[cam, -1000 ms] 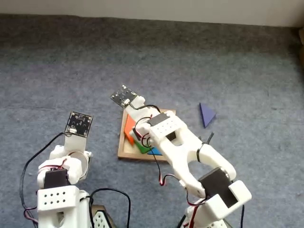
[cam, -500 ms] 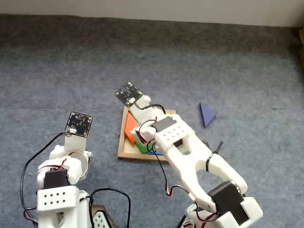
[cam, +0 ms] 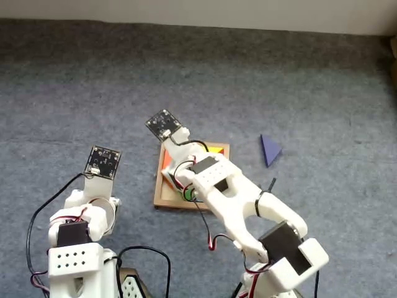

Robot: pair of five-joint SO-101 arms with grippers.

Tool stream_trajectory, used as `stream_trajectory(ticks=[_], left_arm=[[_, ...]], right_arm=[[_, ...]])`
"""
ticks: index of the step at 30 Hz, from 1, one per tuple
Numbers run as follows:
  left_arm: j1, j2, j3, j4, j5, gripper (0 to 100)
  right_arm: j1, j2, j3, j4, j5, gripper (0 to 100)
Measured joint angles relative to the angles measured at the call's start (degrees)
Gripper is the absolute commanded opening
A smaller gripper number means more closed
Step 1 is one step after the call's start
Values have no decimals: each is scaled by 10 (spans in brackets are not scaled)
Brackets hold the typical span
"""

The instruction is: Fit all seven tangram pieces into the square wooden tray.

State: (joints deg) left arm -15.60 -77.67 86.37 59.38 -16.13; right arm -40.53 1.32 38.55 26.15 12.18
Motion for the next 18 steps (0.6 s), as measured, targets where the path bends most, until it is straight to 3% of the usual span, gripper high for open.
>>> stream_trajectory(ticks=[13,18], left_arm=[[0,0,0,0,0,148],[0,0,0,0,0,148]], right_arm=[[55,30,-37,-4,-2,15],[63,-40,-29,0,-2,15]])
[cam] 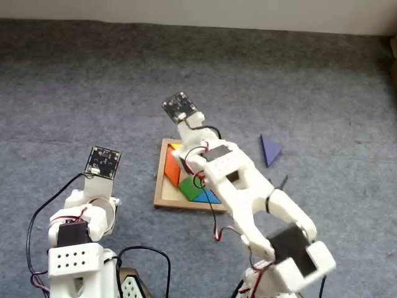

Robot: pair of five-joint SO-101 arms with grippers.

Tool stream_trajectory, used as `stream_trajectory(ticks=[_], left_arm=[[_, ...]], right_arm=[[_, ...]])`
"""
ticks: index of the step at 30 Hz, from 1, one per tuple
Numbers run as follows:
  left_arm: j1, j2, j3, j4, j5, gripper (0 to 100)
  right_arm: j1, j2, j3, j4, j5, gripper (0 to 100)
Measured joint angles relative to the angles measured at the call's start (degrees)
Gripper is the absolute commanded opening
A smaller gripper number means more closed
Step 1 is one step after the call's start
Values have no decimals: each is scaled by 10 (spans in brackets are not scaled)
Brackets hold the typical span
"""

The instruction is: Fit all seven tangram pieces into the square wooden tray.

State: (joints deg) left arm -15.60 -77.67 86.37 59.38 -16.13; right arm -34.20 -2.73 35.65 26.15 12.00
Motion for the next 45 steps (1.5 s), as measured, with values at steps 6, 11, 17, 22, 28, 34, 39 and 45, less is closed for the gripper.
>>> stream_trajectory(ticks=[6,11,17,22,28,34,39,45], left_arm=[[0,0,0,0,0,148],[0,0,0,0,0,148],[0,0,0,0,0,148],[0,0,0,0,0,148],[0,0,0,0,0,148],[0,0,0,0,0,148],[0,0,0,0,0,148],[0,0,0,0,0,148]], right_arm=[[-21,-87,68,0,0,15],[-3,-98,81,0,0,18],[117,-103,69,105,0,58],[215,-103,-10,226,0,238],[281,-103,-45,247,0,273],[294,-63,-60,249,0,275],[302,68,-147,266,-1,275],[301,205,-283,314,-1,275]])
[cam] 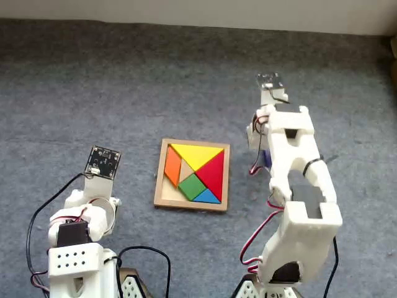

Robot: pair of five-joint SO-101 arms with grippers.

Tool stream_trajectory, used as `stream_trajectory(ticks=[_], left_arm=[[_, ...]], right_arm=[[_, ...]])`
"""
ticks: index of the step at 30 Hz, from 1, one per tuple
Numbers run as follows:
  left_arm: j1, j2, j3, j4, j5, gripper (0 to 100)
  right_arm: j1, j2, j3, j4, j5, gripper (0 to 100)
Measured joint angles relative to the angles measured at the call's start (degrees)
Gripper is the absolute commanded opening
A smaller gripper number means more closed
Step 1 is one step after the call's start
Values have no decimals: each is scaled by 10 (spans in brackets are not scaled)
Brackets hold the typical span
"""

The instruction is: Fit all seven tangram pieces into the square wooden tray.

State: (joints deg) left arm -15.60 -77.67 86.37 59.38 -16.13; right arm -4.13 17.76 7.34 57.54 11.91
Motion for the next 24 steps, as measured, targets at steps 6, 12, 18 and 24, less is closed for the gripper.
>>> stream_trajectory(ticks=[6,12,18,24], left_arm=[[0,0,0,0,0,148],[0,0,0,0,0,148],[0,0,0,0,0,148],[0,0,0,0,0,148]], right_arm=[[25,88,-82,6,0,271],[27,104,-95,9,0,195],[34,104,-110,55,0,93],[33,97,-130,142,32,51]])
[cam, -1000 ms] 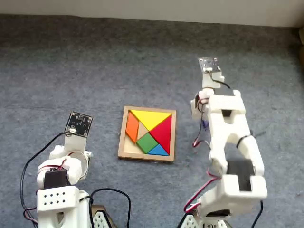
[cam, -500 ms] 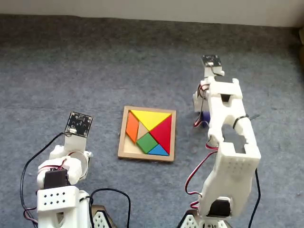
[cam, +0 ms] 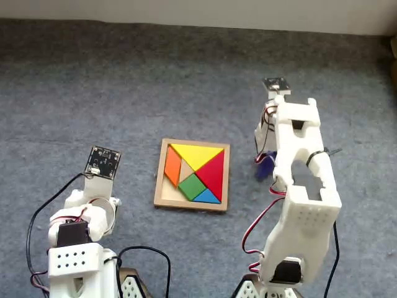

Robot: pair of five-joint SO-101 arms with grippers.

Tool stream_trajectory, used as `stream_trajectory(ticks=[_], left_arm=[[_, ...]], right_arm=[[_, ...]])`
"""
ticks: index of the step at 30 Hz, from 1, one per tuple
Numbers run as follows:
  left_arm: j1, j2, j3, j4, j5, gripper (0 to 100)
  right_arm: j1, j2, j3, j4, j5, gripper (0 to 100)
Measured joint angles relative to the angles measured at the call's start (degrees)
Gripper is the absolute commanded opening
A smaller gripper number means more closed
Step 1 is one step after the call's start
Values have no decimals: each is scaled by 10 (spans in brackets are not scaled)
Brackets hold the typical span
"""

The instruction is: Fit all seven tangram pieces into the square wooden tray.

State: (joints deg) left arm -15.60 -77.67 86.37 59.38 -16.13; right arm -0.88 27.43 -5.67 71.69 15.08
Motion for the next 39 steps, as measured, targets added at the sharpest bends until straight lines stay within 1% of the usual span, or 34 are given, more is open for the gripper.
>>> stream_trajectory(ticks=[5,7,10,17,20,26,28,30,33,36,39], left_arm=[[0,0,0,0,0,148],[0,0,0,0,0,148],[0,0,0,0,0,148],[0,0,0,0,0,148],[0,0,0,0,0,148],[0,0,0,0,0,148],[0,0,0,0,0,148],[0,0,0,0,0,148],[0,0,0,0,0,148],[0,0,0,0,0,148],[0,0,0,0,0,148]], right_arm=[[-21,-86,-1,59,17,50],[-34,-127,1,83,20,35],[-49,-186,26,93,20,26],[-73,-336,168,94,32,26],[-74,-406,226,94,45,26],[-74,-542,340,94,47,29],[-61,-578,371,79,47,63],[-44,-604,405,55,47,139],[-39,-612,446,33,47,235],[-40,-605,453,27,62,250],[-40,-569,453,25,102,252]])
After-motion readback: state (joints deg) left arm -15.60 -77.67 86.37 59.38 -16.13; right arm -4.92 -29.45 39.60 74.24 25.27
